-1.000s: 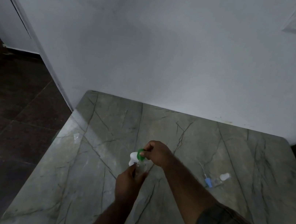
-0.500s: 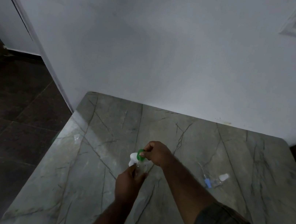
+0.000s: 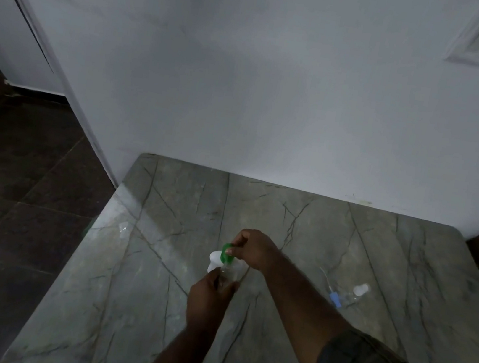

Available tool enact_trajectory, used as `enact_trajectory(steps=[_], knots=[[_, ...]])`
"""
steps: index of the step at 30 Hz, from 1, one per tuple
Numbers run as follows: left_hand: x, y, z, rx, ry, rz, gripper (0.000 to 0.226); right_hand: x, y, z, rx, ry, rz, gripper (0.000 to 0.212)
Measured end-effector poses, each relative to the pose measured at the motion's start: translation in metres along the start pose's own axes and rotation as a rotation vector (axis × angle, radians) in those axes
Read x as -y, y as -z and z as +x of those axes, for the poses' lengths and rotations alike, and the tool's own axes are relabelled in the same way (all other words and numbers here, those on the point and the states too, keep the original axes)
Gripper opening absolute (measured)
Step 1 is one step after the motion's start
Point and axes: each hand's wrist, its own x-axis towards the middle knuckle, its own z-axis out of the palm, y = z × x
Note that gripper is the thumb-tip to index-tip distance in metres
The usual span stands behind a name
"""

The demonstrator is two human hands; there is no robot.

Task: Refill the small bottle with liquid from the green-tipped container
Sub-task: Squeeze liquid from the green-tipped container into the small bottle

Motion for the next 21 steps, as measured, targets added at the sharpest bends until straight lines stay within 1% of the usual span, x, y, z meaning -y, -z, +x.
enact_trajectory(steps=[5, 9, 21], knots=[[0.007, -0.003, -0.002, -0.001, -0.005, -0.006, 0.027, -0.006, -0.008, 0.002, 0.005, 0.007, -0.015, 0.028], [0.006, -0.002, -0.002, 0.000, -0.012, -0.018, 0.023, -0.009, -0.009, 0.003, 0.006, 0.002, 0.012, 0.030], [0.002, 0.000, 0.001, 0.008, 0.000, 0.004, 0.026, -0.005, -0.002, 0.004, 0.014, 0.045, -0.037, 0.028]])
